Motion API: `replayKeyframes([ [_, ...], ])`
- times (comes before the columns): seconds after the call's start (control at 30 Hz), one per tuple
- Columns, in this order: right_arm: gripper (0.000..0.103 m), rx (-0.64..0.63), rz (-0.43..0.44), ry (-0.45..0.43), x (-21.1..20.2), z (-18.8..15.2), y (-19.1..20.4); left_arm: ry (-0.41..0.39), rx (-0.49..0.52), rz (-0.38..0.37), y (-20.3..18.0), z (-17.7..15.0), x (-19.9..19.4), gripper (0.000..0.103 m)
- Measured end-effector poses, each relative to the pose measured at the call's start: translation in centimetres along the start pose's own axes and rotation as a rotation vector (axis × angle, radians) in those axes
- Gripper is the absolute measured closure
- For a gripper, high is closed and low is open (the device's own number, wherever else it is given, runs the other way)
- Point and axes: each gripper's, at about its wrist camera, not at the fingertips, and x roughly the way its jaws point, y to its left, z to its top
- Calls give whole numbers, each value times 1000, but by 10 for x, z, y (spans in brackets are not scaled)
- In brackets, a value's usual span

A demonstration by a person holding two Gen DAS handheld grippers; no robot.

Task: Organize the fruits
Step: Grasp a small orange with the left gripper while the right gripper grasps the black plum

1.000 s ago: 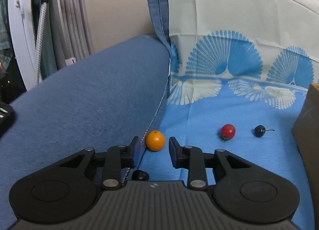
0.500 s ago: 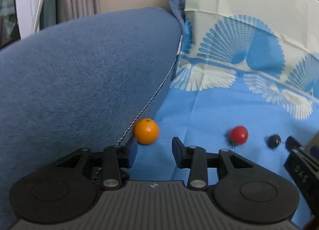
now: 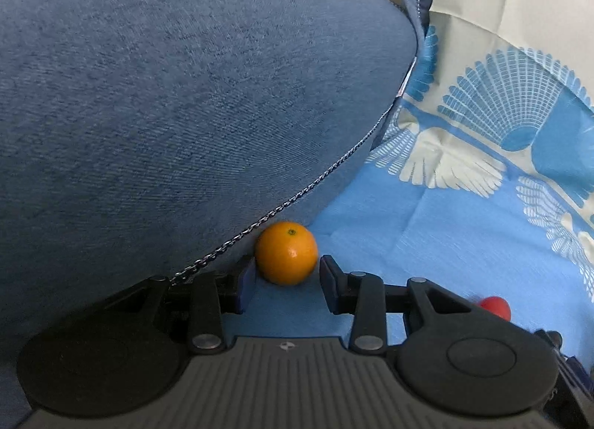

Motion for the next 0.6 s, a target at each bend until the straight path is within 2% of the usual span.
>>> replayKeyframes([
  [0.1, 77, -5, 17, -17, -3, -2, 1, -2, 3, 9, -1, -1, 0, 63],
  [0.23, 78, -12, 44, -67, -18, -4, -1, 9, -4, -16, 3, -2, -5, 64],
  [0.37, 78, -29, 74, -63, -37, -7, 0, 20, 45, -59, 2, -3, -14, 64],
  [0.6, 77, -169, 196, 0, -126, -25, 2, 29, 169, -165, 2, -15, -52, 64],
])
